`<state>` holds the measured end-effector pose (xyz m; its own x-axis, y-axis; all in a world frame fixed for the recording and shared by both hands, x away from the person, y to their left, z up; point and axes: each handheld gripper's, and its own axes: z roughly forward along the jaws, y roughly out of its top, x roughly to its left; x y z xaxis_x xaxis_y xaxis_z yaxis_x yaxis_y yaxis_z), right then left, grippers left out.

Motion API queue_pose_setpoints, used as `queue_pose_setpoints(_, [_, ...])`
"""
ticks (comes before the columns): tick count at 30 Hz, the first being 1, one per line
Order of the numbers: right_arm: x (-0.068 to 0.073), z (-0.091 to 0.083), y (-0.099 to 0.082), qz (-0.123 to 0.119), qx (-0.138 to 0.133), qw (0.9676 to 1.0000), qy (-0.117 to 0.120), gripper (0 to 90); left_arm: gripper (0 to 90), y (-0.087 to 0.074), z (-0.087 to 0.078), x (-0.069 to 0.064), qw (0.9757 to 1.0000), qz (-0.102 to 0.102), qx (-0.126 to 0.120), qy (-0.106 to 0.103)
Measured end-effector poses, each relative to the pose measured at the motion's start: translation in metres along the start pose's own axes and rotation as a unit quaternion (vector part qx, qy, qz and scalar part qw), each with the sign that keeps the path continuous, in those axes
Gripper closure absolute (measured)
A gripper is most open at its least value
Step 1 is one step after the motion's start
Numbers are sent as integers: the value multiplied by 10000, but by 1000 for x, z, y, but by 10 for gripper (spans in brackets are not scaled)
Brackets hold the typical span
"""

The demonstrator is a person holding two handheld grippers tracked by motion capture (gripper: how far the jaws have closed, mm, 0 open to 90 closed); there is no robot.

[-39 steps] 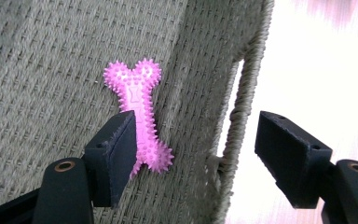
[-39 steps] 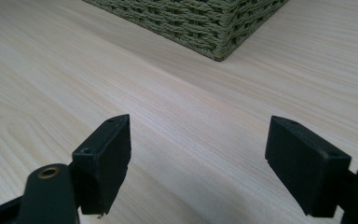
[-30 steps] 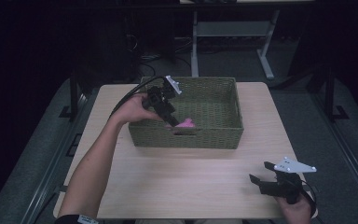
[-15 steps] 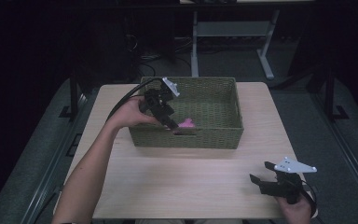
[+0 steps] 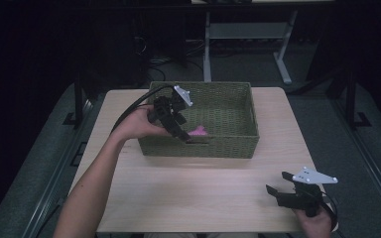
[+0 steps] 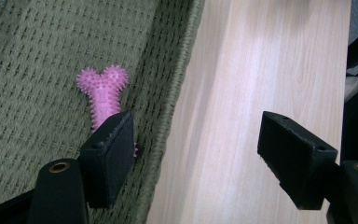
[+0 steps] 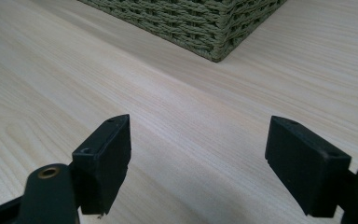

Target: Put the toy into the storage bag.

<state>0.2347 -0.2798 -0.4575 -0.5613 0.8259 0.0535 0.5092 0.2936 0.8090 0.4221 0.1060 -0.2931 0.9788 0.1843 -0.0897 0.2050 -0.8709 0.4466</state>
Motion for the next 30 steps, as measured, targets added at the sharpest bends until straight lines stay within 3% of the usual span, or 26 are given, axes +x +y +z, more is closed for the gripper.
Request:
queue_pose_setpoints(4, [0, 0, 0, -2, 5, 10000, 3, 220, 268, -5, -3, -4, 9998, -19, -184, 9])
queue_pose_setpoints(12, [1, 0, 0, 12, 19, 10000, 12, 219, 268, -20, -1, -15, 9998, -70, -147, 85])
queue_pose_setpoints(30, [3, 2, 0, -8, 45, 10000, 6, 219, 269, -50, 5, -35, 9992, -254, -309, 91])
